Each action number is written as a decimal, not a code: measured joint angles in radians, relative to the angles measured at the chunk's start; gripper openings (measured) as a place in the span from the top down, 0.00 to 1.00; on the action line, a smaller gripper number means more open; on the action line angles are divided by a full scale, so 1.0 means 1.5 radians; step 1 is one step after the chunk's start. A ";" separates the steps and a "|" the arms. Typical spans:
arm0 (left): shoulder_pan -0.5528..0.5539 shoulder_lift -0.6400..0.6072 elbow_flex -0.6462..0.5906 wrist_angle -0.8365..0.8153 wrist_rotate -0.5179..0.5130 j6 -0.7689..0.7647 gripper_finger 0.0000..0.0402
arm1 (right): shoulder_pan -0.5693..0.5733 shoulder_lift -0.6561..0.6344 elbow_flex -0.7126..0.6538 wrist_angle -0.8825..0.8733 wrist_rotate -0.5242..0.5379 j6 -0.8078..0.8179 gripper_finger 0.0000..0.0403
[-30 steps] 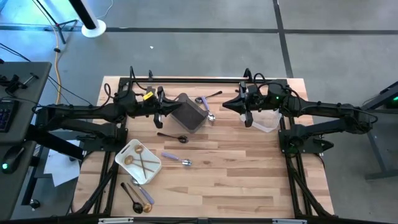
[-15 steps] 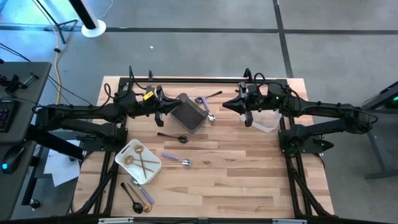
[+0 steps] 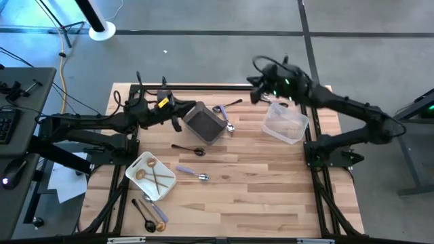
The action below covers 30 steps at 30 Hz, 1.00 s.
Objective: Sort silverware by color (type)
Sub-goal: Put the top right purple spoon into the black bin
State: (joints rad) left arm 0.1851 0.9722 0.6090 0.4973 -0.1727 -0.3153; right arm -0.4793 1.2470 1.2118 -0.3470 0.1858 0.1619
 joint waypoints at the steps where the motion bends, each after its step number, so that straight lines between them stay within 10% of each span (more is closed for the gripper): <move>1: 0.003 0.000 0.000 0.000 -0.002 -0.007 1.00 | -0.024 0.022 0.028 -0.042 0.011 -0.011 1.00; 15: 0.017 0.000 0.000 -0.069 -0.009 -0.016 1.00 | -0.307 0.286 0.142 -0.333 -0.083 0.012 0.94; 30: 0.017 0.000 0.000 -0.075 0.011 -0.009 1.00 | -0.334 0.485 0.142 -0.424 -0.155 0.009 0.67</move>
State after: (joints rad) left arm 0.2108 0.9726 0.6090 0.3855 -0.1561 -0.3286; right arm -0.9807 1.9745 1.4254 -0.9826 -0.0467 0.1752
